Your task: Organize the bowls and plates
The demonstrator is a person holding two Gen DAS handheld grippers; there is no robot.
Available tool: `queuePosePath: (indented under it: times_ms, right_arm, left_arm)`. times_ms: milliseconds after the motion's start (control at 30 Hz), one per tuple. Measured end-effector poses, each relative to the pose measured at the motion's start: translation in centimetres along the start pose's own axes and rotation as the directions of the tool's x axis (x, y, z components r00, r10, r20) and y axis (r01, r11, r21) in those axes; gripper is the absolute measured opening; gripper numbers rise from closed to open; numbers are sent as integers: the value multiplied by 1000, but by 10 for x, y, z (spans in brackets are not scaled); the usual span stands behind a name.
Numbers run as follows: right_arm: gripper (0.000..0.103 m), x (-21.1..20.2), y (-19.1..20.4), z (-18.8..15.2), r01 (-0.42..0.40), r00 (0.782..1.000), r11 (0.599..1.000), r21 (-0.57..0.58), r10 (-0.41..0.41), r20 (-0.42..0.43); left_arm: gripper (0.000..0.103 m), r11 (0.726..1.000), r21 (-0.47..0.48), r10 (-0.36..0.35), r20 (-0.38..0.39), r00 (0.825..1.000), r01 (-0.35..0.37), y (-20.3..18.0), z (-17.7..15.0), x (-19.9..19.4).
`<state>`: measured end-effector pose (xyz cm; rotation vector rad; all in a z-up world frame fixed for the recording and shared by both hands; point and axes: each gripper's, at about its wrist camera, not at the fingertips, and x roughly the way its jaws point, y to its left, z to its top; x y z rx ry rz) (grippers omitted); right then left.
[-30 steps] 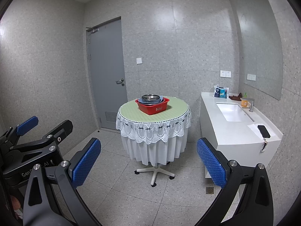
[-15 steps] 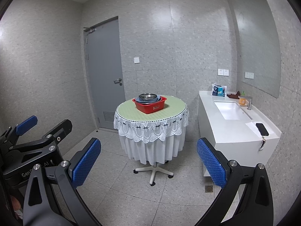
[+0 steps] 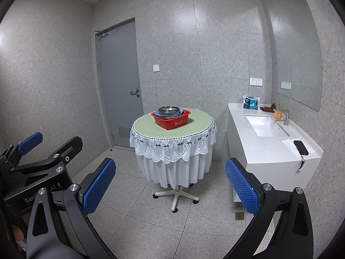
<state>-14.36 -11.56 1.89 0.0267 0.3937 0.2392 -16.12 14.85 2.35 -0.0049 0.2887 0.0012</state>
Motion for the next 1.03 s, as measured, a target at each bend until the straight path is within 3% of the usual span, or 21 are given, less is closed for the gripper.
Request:
queuePosePath:
  times_ms: [600,1033]
  right_arm:
    - [103,8,-6,1,-5,1000,1000,2,5,-10]
    - [103,63,-28,16,-43,998,999,2,43,-37]
  left_arm:
    - [102,1000,3,10,-2,1000,-10,-10,-2,8]
    - [102,998,3,55,-23,998,-55,-39,8,35]
